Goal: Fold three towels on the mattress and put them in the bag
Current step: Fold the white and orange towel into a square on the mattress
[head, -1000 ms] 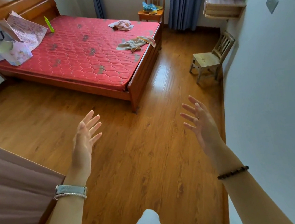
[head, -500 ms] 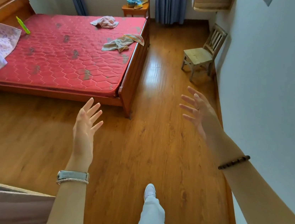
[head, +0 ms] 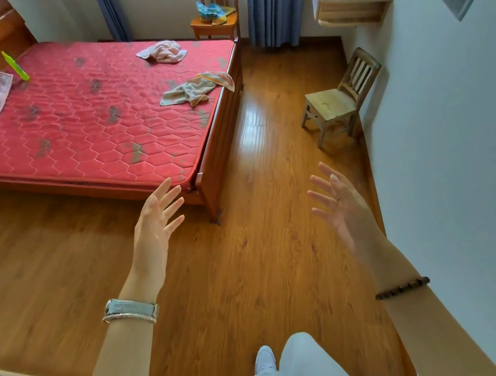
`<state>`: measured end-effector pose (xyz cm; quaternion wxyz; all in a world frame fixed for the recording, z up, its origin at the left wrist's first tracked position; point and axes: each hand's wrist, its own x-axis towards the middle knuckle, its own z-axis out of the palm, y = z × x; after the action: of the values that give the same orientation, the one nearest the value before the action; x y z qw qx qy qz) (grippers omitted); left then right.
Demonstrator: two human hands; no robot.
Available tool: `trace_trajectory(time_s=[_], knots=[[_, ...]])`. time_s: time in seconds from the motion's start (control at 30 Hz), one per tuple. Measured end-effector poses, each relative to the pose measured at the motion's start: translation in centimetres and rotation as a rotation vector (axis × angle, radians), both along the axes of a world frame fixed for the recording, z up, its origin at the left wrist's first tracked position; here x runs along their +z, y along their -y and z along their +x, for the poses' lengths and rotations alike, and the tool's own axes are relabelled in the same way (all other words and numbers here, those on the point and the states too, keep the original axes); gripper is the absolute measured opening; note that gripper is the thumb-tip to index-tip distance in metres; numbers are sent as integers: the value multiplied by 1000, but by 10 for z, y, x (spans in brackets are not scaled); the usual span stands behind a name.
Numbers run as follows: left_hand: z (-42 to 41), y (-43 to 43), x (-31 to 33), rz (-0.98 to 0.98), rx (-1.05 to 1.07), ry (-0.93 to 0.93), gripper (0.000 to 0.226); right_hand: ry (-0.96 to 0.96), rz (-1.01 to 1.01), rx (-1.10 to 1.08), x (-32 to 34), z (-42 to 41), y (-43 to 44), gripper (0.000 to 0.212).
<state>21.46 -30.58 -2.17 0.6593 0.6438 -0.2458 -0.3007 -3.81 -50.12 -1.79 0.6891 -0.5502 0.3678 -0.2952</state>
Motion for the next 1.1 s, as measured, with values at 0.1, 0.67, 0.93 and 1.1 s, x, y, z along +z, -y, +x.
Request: trace_trajectory(time_s=[0.1,0.67,0.93,1.1], knots=[[11,26,-4,12,-14,-6,57,7,-3,-5,-2,11,27,47],[58,262,-13,-48,50,-85,58,18,-6,8,12,79,260,67],[96,332,-17,-75,79,-121,57,-6,52,8,5,115,333,58],[132,372,-19,-84,83,-125,60,-18,55,9,1,152,368,74]])
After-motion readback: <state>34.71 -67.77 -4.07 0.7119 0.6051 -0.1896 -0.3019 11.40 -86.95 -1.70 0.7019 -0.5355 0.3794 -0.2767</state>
